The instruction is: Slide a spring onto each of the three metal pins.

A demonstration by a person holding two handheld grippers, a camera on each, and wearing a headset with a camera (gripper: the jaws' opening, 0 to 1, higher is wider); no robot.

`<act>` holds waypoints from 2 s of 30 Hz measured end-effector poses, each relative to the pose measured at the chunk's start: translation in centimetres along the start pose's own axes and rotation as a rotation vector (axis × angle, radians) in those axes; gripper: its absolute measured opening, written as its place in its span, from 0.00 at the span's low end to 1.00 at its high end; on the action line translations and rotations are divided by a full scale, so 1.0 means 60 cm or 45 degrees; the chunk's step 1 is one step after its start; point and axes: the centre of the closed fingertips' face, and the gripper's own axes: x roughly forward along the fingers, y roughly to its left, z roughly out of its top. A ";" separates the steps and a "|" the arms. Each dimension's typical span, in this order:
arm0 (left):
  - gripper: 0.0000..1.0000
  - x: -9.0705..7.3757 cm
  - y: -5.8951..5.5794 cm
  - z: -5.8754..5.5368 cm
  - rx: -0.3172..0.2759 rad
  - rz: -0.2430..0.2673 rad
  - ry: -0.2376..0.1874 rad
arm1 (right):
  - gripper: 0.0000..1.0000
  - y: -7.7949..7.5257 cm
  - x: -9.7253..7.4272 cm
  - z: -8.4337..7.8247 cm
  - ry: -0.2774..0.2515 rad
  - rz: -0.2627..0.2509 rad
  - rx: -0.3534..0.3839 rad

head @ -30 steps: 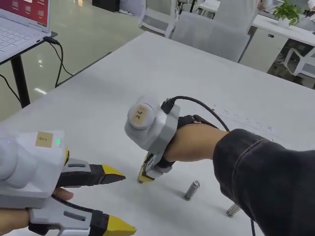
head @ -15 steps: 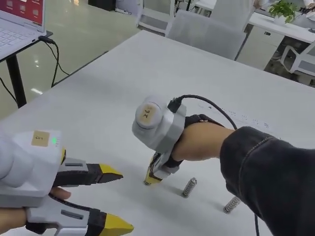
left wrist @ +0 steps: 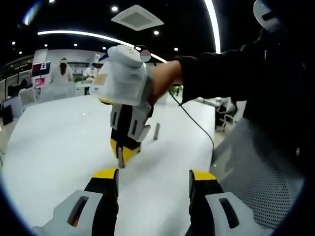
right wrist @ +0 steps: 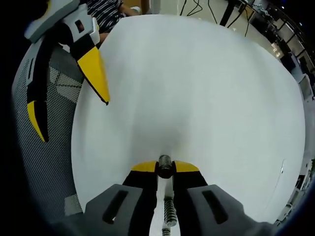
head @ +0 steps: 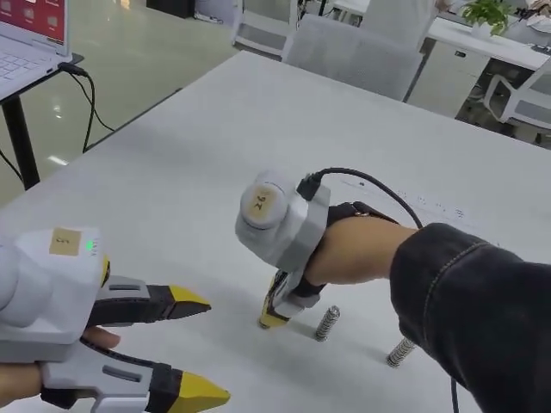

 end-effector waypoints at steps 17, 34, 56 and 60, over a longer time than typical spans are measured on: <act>0.53 0.005 -0.002 -0.001 0.002 -0.007 0.012 | 0.21 0.000 -0.006 -0.015 -0.040 -0.010 0.022; 0.53 0.001 0.002 -0.001 -0.005 0.007 0.009 | 0.23 -0.012 -0.057 -0.057 -0.160 -0.089 0.154; 0.54 0.001 0.005 0.002 0.003 -0.003 0.026 | 0.35 -0.014 -0.100 -0.155 -0.307 -0.207 0.381; 0.54 0.001 0.009 0.005 0.015 -0.003 0.030 | 0.37 -0.015 -0.109 -0.173 -0.330 -0.248 0.418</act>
